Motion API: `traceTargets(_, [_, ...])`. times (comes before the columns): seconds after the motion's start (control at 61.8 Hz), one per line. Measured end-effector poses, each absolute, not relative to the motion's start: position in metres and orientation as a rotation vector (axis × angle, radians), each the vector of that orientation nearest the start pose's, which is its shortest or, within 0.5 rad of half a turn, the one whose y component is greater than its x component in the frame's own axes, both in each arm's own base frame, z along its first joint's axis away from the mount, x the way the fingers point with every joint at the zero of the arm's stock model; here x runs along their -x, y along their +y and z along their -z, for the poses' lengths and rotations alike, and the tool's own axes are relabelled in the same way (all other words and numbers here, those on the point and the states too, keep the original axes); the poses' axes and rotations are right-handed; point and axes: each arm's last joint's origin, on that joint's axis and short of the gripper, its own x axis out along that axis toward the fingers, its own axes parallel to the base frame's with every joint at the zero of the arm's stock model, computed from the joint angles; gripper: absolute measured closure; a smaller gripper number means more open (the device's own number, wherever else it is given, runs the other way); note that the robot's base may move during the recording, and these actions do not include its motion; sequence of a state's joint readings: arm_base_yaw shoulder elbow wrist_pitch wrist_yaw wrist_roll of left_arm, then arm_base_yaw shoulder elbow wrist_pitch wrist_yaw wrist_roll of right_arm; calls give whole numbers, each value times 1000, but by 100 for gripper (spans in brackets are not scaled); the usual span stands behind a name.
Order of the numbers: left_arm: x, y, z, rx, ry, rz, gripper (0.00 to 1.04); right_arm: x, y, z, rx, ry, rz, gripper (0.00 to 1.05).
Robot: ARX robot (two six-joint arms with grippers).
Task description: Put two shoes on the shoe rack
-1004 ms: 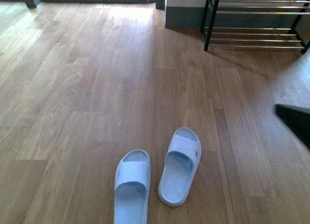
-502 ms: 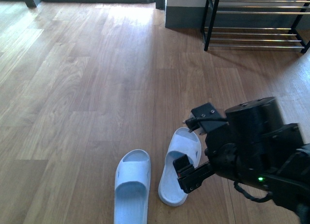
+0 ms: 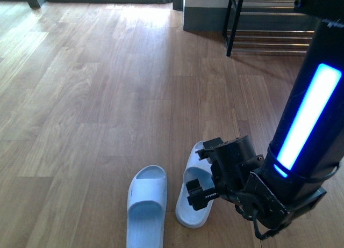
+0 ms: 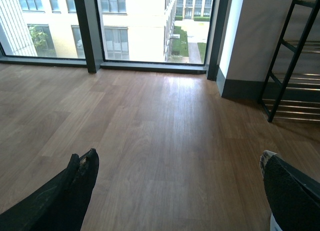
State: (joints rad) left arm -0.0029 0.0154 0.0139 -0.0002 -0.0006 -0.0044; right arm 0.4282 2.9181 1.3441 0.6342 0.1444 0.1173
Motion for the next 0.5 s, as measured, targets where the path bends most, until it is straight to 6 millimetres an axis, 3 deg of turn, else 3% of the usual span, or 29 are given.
traceTargets(0.502, [-98,0,-167,4,2,2,9,-364,152,176,107,959,-215,82])
